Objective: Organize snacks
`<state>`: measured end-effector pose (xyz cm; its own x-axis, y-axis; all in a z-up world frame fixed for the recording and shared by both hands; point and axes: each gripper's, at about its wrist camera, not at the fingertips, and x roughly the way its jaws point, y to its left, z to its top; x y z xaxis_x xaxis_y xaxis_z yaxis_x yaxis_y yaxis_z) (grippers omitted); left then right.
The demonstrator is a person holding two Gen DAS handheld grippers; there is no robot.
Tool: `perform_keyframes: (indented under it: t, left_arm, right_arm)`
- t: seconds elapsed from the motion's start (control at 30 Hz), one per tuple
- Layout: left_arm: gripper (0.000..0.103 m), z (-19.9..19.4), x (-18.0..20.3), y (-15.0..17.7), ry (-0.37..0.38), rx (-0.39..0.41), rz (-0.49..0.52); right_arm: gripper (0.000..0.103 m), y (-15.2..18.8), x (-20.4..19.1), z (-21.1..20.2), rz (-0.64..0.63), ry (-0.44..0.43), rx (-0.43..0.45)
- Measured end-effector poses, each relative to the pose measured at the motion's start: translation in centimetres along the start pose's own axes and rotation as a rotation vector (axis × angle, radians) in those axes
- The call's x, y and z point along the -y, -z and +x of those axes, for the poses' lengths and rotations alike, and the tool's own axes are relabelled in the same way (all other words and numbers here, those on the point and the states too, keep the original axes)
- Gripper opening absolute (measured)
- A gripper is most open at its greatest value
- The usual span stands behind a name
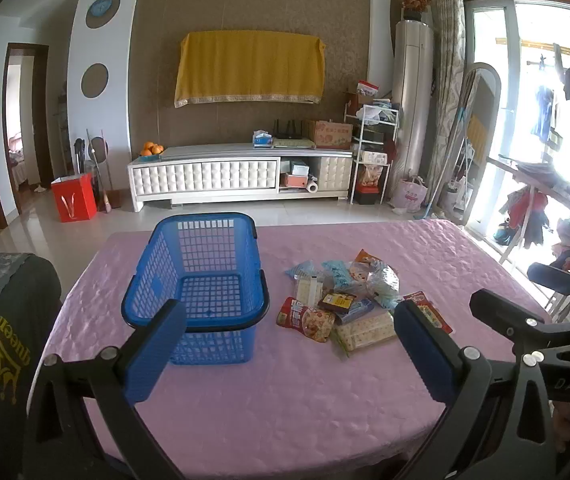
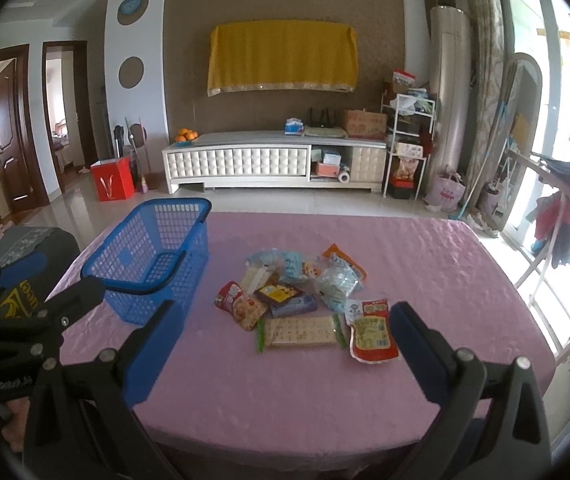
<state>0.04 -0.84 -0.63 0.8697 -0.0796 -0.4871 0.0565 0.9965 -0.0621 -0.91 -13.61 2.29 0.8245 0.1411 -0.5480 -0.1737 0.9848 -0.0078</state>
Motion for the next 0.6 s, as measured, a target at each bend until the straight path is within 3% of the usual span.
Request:
perform_keyframes:
  t: [0.6]
  left_arm:
    - [0.103, -0.33, -0.51, -0.33, 0.001, -0.010, -0.009]
  right_arm:
    - [0.103, -0.07, -0.42, -0.15, 0.000, 0.030, 0.006]
